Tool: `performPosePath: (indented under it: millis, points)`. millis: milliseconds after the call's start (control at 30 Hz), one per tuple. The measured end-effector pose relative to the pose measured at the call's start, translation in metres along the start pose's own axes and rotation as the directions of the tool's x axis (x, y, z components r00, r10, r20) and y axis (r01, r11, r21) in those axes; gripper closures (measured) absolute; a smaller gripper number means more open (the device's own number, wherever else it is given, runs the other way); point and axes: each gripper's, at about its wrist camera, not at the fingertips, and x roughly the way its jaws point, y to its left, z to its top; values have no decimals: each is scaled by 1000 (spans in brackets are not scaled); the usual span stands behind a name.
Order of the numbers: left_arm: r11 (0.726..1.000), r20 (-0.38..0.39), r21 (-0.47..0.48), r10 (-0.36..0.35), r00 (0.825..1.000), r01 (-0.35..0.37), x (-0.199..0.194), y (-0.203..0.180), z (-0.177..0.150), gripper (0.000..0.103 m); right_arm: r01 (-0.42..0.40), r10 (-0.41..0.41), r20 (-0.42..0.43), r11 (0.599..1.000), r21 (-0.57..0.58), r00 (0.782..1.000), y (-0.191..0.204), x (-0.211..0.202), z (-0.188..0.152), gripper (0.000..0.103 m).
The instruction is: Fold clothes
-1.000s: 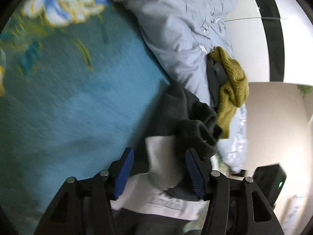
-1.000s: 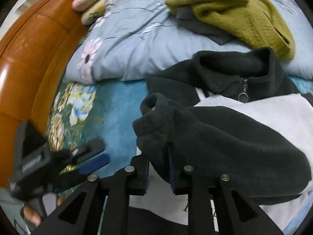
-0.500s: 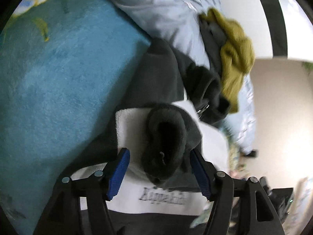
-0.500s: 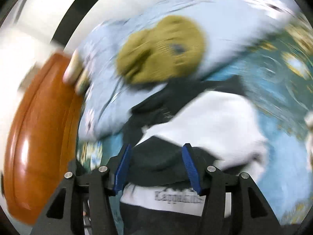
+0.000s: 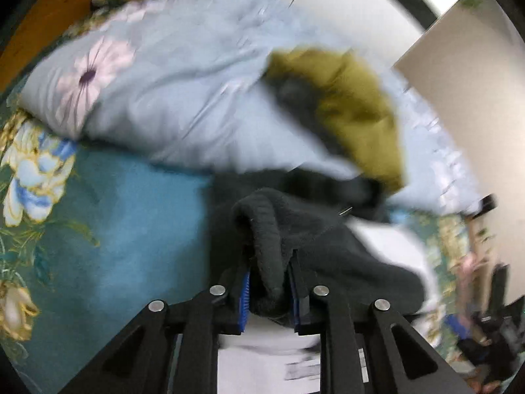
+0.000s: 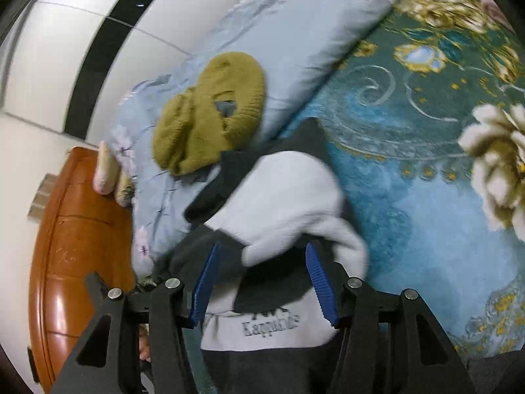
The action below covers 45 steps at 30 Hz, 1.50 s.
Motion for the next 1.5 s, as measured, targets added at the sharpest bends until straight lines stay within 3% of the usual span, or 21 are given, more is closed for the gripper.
performPosePath:
  millis: [33, 100, 267, 333, 433, 600, 667, 767, 867, 933, 1000, 1100, 1200, 1233, 1267, 1367, 1433, 1500]
  points:
    - [999, -76, -32, 23, 997, -25, 19, 11, -5, 78, 1, -1, -4, 1000, 6, 1000, -2, 1, 1, 47]
    - [996, -106, -86, 10, 994, -19, 31, 24, -14, 73, 8, -8, -3, 1000, 6, 1000, -5, 0, 5, 47]
    - [976, -78, -202, -93, 993, 76, 21, 43, -22, 43, 74, -74, -23, 997, -8, 997, -17, 10, 24, 43]
    - [967, -71, -235, -121, 990, 101, 22, 51, -18, 36, 90, -91, -44, 996, -5, 995, -24, 20, 33, 42]
    - [951, -69, -280, -155, 986, 130, 33, 55, -7, 36, 118, -117, -80, 993, 5, 990, -35, 37, 46, 41]
    - [932, -58, -308, -217, 974, 189, 50, 48, 15, 35, 77, -73, -134, 997, 23, 988, -48, 72, 71, 41]
    - [933, -77, -303, -229, 970, 197, 62, 30, 24, 29, 67, -61, -154, 997, 34, 986, -53, 87, 80, 41]
    - [931, -105, -284, -267, 958, 229, 59, 24, 30, 27, 55, -45, -176, 997, 51, 983, -57, 103, 89, 41]
    - [933, -68, -210, -313, 947, 293, 39, 23, 28, 20, 43, -35, -196, 998, 40, 980, -57, 110, 92, 41]
    - [942, -50, -196, -286, 957, 271, 38, 21, 29, 13, 44, -38, -207, 999, 27, 978, -57, 113, 92, 41]
    - [963, -86, -181, -219, 972, 200, 56, 18, 36, 13, 46, -32, -224, 997, 56, 974, -63, 119, 90, 41]
    - [975, -124, -171, -161, 979, 139, 79, 16, 37, 13, 31, -8, -229, 995, 98, 973, -65, 122, 85, 41]
    - [975, -103, -194, -131, 986, 109, 92, 11, 36, 15, 51, -28, -223, 994, 98, 974, -62, 119, 81, 42]
    - [975, -87, -198, -123, 989, 104, 94, 8, 37, 23, 60, -38, -220, 993, 98, 975, -60, 119, 82, 47]
    - [978, -85, -190, -108, 990, 91, 95, 4, 37, 54, 74, -52, -220, 993, 93, 974, -57, 118, 82, 54]
    - [988, -69, -142, -69, 995, 58, 90, -11, 38, 78, 101, -91, -217, 994, 35, 972, -45, 112, 79, 75]
    - [993, -19, -86, -84, 996, 82, 70, -24, 35, 81, 73, -76, -188, 997, -26, 979, -34, 99, 76, 78]
    - [988, 73, -15, -150, 986, 152, 31, -37, 31, 82, 13, -27, -132, 995, -103, 991, -17, 72, 70, 80]
